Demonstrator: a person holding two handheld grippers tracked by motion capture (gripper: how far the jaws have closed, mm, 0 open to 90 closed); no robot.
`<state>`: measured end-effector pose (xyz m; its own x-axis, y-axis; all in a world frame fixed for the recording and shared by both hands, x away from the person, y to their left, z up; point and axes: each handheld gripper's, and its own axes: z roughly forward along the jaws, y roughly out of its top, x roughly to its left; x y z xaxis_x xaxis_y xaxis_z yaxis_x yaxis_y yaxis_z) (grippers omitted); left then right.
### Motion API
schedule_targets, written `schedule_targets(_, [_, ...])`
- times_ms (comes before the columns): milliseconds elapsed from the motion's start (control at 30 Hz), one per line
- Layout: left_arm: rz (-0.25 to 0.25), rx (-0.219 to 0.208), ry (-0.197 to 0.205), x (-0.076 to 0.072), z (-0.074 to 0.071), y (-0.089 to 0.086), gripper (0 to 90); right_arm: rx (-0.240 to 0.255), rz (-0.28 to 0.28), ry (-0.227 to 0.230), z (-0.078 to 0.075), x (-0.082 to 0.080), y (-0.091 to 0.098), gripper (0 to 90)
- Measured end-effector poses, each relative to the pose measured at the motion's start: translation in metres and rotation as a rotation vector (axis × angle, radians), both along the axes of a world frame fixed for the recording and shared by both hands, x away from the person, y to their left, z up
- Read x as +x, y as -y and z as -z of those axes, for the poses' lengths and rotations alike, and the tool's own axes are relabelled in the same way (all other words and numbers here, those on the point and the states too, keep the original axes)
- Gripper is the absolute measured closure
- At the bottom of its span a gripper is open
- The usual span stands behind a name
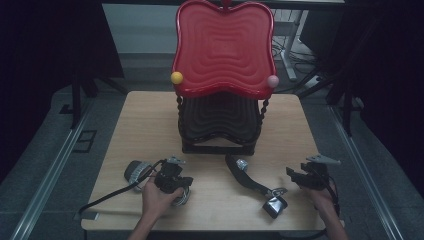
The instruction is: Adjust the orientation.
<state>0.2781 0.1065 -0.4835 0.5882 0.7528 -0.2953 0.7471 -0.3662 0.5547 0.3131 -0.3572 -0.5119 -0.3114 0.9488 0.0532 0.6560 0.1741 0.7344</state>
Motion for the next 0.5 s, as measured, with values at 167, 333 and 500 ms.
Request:
schedule_targets(167, [0.015,-0.008,-0.002,-0.02,0.0,-0.011,90.0,0.005,0.008,0.0,-0.001,0.0,0.001,34.3])
schedule_targets(333, [0.031,-0.006,-0.007,-0.039,0.0,-0.024,90.0,0.004,0.007,0.0,-0.001,0.0,0.001,34.3])
schedule_targets(500, [0.032,0.008,-0.005,-0.066,0.0,-0.045,90.0,-0.002,0.005,-0.006,0.0,0.0,0.0,34.3])
